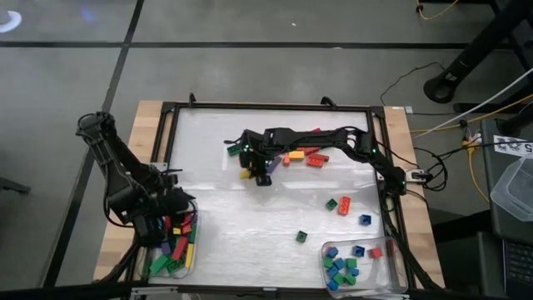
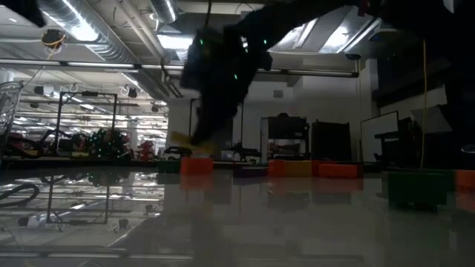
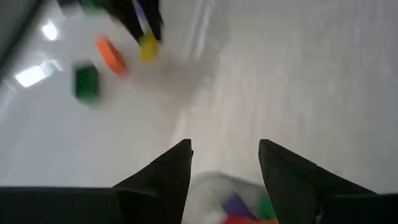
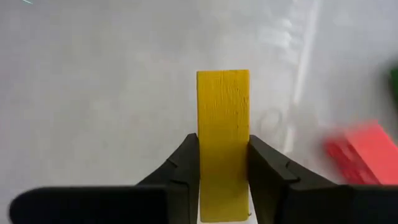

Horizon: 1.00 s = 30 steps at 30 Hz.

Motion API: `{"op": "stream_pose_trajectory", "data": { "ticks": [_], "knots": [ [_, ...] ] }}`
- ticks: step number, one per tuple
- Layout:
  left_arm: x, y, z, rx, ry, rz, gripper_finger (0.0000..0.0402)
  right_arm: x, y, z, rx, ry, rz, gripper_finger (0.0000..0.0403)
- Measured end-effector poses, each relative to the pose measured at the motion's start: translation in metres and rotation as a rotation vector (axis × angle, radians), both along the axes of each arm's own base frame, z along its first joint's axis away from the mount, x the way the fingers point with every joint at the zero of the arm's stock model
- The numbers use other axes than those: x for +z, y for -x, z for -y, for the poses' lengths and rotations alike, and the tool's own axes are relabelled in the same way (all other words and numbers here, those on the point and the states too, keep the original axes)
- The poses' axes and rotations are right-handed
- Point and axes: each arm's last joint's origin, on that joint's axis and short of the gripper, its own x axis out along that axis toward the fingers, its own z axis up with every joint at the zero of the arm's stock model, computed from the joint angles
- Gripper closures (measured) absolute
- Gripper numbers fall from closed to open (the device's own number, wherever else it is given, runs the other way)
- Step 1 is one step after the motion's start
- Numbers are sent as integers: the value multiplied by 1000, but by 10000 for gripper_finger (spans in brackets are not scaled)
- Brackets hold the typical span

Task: Sort blocks by size
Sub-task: Put the large yellow block into the left transparent bin

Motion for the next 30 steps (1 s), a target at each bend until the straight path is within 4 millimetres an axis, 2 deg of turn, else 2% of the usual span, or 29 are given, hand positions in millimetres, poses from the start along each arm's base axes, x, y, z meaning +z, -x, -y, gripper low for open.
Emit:
{"op": "stream_pose_trajectory", "data": {
  "ticks": [4, 7, 12, 17, 23, 30],
  "knots": [
    [-6, -7, 6, -77, -173, 26, 226, 17, -10, -26, 79, -36, 82, 274],
    [-13, -19, 16, -166, -308, 25, 226, 30, -20, -43, 122, -30, 186, 264],
    [-31, -43, 29, -334, -532, -49, 226, 48, -30, -70, 176, -19, 330, 287],
    [-47, -57, 35, -401, -642, -122, 226, 55, -31, -87, 201, -12, 351, 319],
    [-55, -61, 38, -348, -596, -126, 226, 49, -24, -105, 168, -62, 229, 340],
    [-63, -75, 45, -258, -354, -77, 226, 47, -19, -133, 189, -58, 194, 319]
  ]
}}
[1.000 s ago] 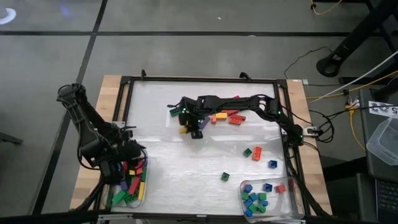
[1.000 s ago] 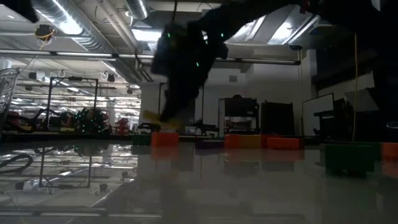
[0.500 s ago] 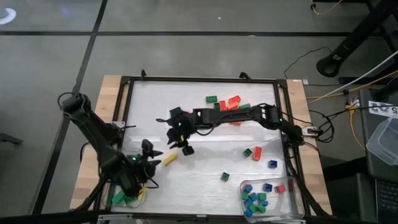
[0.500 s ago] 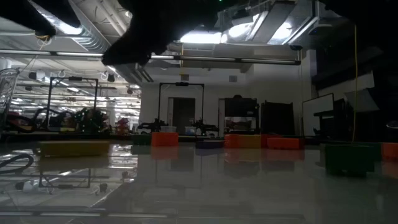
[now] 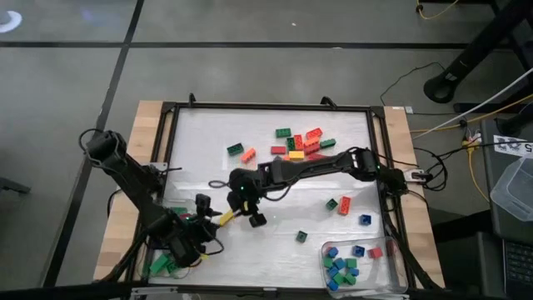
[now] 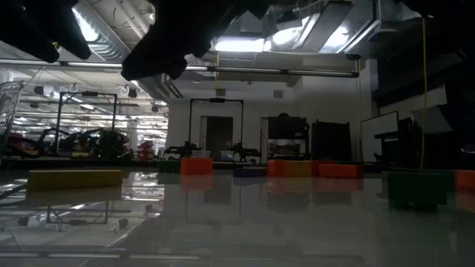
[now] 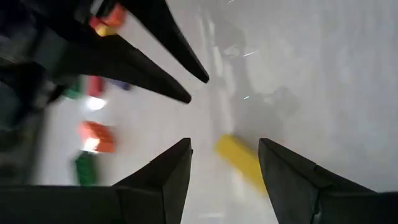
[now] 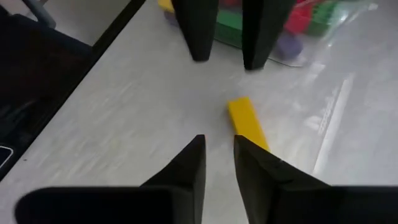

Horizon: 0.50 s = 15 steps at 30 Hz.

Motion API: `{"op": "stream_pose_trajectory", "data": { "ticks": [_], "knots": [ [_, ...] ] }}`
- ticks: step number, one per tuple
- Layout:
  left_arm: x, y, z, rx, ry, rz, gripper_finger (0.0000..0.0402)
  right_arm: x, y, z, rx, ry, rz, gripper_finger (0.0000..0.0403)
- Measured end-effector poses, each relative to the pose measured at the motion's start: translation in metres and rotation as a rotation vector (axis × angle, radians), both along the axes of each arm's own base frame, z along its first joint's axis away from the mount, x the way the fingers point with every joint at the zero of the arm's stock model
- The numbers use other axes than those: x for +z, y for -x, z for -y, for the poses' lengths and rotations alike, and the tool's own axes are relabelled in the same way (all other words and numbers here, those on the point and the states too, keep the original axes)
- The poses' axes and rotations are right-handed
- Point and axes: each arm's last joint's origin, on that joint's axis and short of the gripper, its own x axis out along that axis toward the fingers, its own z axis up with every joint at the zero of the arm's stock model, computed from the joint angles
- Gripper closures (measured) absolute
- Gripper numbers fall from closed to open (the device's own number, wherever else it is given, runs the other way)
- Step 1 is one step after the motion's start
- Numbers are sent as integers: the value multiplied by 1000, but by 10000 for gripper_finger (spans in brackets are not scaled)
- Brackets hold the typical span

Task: Sort blocks by size
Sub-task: Put the large yellow block into the left transparent bin

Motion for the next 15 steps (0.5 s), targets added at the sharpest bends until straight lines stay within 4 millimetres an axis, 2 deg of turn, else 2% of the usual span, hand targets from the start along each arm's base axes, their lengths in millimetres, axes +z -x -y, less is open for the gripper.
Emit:
{"op": "stream_pose_trajectory", "data": {
  "ticks": [4, 9, 12, 15],
  "knots": [
    [-6, -16, -1, 141, 214, 34, 226, -1, 2, -9, -18, 45, -3, 283],
    [-10, -32, -17, 427, 490, 38, 226, -3, 4, -15, -24, 72, -23, 244],
    [-11, -40, -27, 549, 622, -6, 226, -5, 8, -16, -41, 75, -73, 234],
    [-12, -46, -36, 601, 693, -65, 226, -6, 14, -14, -59, 74, -143, 234]
  ]
}}
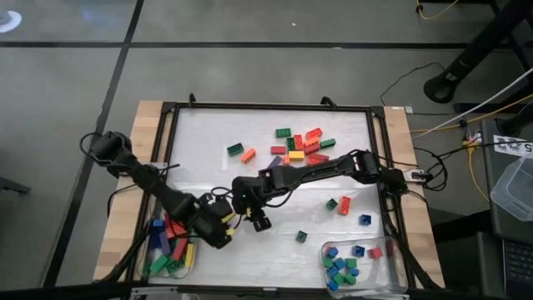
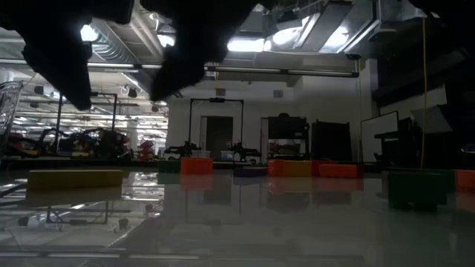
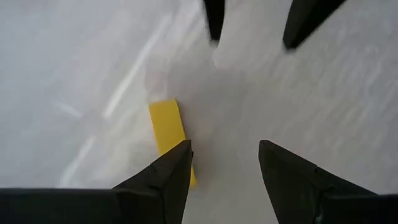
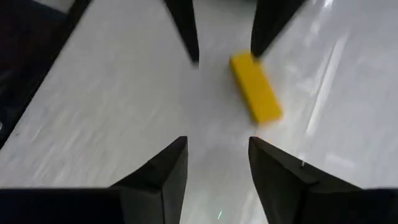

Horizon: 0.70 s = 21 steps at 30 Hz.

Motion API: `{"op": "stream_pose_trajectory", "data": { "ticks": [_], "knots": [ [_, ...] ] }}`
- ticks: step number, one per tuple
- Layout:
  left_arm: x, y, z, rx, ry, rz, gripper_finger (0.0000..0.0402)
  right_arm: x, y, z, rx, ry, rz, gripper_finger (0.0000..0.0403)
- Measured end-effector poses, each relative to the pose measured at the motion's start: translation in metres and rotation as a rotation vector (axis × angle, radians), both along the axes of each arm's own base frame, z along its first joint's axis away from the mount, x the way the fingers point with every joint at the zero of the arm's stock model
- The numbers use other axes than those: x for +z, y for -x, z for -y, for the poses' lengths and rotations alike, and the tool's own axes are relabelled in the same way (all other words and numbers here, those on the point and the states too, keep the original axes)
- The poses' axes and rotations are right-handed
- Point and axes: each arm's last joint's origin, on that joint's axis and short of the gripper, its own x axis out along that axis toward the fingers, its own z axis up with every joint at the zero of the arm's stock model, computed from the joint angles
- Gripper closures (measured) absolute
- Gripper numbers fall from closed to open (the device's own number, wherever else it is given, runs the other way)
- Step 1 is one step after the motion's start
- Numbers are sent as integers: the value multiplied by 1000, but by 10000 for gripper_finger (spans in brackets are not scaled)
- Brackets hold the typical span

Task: Sort blocks by size
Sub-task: Put the large yellow block into the left transparent bin

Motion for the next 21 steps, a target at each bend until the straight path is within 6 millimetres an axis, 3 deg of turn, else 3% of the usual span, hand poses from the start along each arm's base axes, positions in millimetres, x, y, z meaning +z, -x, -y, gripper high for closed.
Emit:
{"op": "stream_pose_trajectory", "data": {
  "ticks": [10, 21],
  "knots": [
    [-29, -22, -20, 40, 50, -159, 226, -5, 33, 9, -52, 153, -317, 268],
    [-42, -32, -34, 71, 20, -205, 226, -5, 40, 13, -83, 278, -377, 279]
  ]
}}
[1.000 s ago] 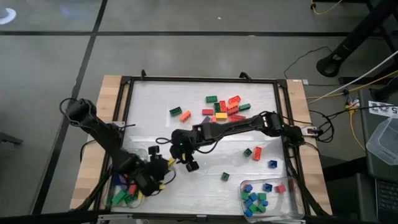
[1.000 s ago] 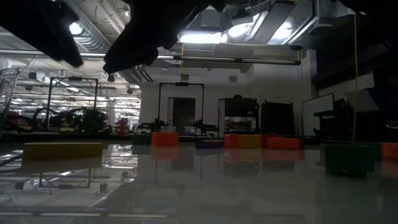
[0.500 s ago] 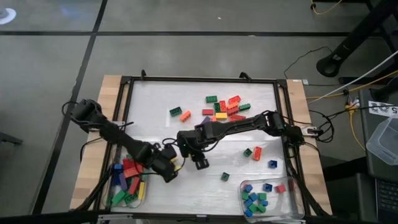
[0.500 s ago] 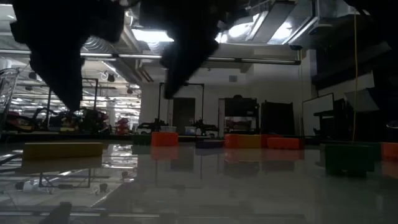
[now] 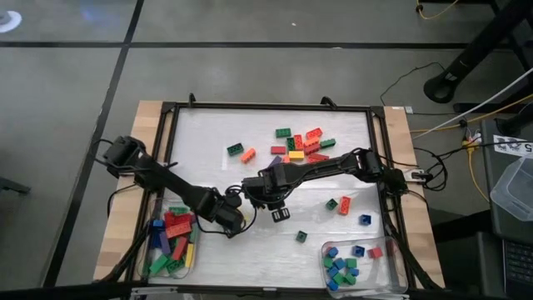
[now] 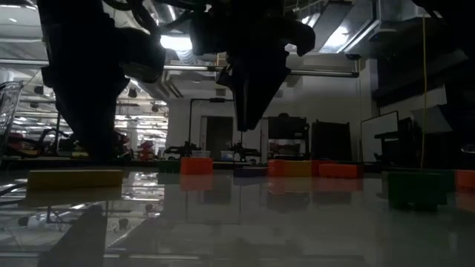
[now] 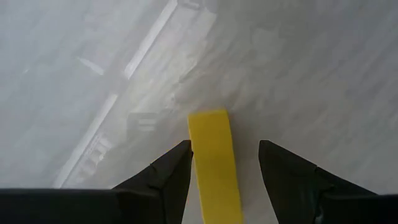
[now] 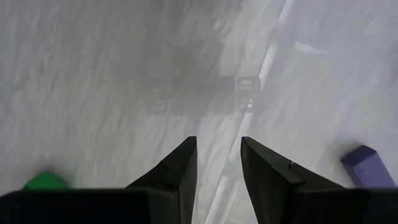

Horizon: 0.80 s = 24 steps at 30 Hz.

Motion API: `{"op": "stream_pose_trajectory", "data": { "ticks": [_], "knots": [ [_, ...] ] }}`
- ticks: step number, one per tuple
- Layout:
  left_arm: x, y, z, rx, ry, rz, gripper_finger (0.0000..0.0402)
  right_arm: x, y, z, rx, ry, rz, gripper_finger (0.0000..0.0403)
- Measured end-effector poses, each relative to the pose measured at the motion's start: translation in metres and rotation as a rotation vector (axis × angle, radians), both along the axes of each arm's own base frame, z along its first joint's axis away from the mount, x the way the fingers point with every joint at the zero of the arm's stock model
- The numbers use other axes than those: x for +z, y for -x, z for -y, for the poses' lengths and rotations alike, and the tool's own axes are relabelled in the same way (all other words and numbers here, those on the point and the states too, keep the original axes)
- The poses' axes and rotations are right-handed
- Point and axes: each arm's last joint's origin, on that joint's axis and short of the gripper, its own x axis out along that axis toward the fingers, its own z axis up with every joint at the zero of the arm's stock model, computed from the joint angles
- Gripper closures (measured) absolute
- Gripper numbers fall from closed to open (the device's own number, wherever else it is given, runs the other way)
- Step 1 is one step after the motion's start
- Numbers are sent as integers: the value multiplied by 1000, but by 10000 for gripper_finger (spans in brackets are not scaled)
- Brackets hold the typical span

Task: Sort blocks by size
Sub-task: Put the large yellow block into the left transparent bin

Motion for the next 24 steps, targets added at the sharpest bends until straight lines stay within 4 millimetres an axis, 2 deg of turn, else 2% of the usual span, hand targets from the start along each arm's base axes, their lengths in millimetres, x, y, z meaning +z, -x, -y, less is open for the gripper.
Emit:
{"op": "stream_pose_trajectory", "data": {
  "ticks": [12, 15, 19, 24],
  "knots": [
    [-24, -4, 1, -36, -17, -101, 228, -1, 6, 5, -16, 148, -43, 279],
    [-25, -5, 1, -100, -29, -107, 250, -1, 8, 6, -18, 179, -68, 278],
    [-23, -5, 1, -174, -43, -109, 316, -1, 13, 7, -16, 202, -114, 278],
    [-11, -9, 1, -255, -61, -115, 320, 4, 22, 9, -15, 220, -182, 278]
  ]
}}
